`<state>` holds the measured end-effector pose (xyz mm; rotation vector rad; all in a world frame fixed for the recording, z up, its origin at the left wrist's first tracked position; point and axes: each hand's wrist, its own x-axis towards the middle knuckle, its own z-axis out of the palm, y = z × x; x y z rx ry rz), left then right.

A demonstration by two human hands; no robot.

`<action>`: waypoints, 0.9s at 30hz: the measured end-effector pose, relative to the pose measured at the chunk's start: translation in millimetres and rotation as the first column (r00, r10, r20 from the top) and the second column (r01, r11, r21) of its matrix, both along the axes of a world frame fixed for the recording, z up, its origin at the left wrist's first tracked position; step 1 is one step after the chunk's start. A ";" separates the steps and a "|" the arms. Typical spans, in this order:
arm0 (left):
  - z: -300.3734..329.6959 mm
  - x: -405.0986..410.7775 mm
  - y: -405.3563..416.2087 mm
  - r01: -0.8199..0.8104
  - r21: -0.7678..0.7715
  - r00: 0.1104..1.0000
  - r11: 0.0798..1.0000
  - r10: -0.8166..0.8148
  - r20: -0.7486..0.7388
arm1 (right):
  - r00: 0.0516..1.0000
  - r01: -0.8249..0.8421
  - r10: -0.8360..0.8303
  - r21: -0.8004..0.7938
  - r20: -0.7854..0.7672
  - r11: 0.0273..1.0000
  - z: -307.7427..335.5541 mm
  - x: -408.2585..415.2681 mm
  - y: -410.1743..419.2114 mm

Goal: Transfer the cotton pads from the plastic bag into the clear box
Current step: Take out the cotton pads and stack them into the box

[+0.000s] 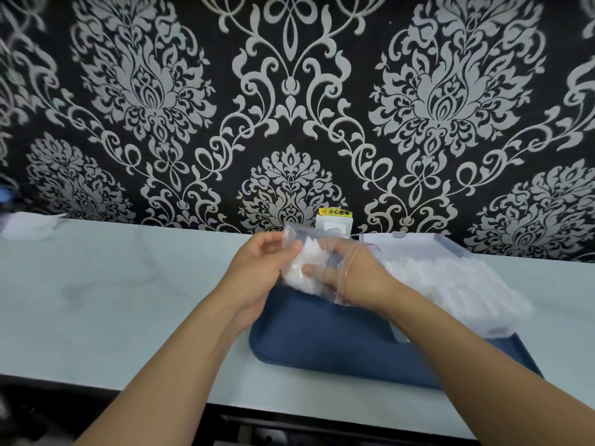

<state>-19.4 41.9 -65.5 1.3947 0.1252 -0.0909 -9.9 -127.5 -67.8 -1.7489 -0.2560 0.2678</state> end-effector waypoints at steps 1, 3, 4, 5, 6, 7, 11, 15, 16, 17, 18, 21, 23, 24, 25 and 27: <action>2.2 -2.1 -0.4 -0.009 -0.032 1.000 0.999 0.009 -0.026 | 1.000 0.020 -0.019 0.062 -0.005 0.998 0.7 -0.7 0.7; 5.3 -6.6 0.1 0.015 -0.039 0.996 0.999 -0.018 -0.082 | 0.996 0.085 -0.087 0.141 0.008 0.986 1.5 -1.7 1.2; 6.4 -9.0 0.8 0.031 -0.028 0.992 0.999 -0.034 -0.118 | 0.992 0.116 -0.121 0.169 0.020 0.979 2.1 -1.5 0.7; 6.3 -10.3 1.8 0.039 -0.020 0.988 0.999 -0.041 -0.150 | 0.986 0.141 -0.152 0.146 0.063 0.979 1.8 -0.7 -1.7; 6.1 -11.4 2.8 0.041 -0.025 0.983 0.999 -0.045 -0.175 | 0.981 0.154 -0.167 0.130 0.096 0.979 4.4 -1.7 -3.2; 4.5 -11.2 3.8 0.042 -0.043 0.980 0.998 -0.049 -0.192 | 0.981 0.143 -0.160 0.142 0.111 0.979 4.9 -1.8 -5.6; 6.2 -11.4 3.5 -0.024 -0.119 0.990 0.993 0.007 -0.144 | 0.996 0.088 -0.088 0.270 -0.012 0.959 10.0 -4.2 -10.2; 11.4 -15.5 -1.9 -0.034 -0.149 0.997 0.988 0.024 -0.073 | 0.997 -0.052 0.060 0.161 -0.050 0.986 8.3 -6.9 -12.5; 12.6 -16.4 -3.7 -0.054 -0.144 0.997 0.988 0.044 -0.069 | 0.997 -0.054 0.063 0.159 -0.051 0.986 8.2 -7.9 -11.9; 12.6 -16.1 -5.4 -0.081 -0.149 0.995 0.985 0.072 -0.068 | 0.997 -0.039 0.051 0.185 -0.056 0.982 7.7 -8.0 -10.5; 13.1 -15.6 -6.6 -0.112 -0.168 0.992 0.979 0.101 -0.072 | 0.997 -0.010 0.025 0.223 -0.067 0.975 8.3 -8.5 -8.5; 10.1 -9.2 -6.1 -0.187 -0.279 0.981 0.942 0.167 -0.095 | 0.994 0.096 -0.076 0.293 -0.080 0.951 8.8 -8.1 -4.8; 8.0 -4.9 -3.8 -0.251 -0.321 0.967 0.913 0.222 -0.126 | 0.988 0.157 -0.152 0.277 -0.040 0.948 12.6 -10.0 -7.2; 6.9 -3.1 -1.8 -0.296 -0.313 0.954 0.902 0.263 -0.144 | 0.984 0.176 -0.180 0.254 -0.008 0.951 17.0 -12.8 -10.2; 5.2 -1.0 1.2 -0.345 -0.276 0.937 0.897 0.311 -0.159 | 0.980 0.186 -0.199 0.243 0.026 0.952 21.2 -15.0 -15.1; -1.3 3.8 9.4 -0.421 -0.080 0.901 0.903 0.406 -0.154 | 0.969 0.209 -0.234 0.251 0.076 0.945 30.7 -20.6 -30.1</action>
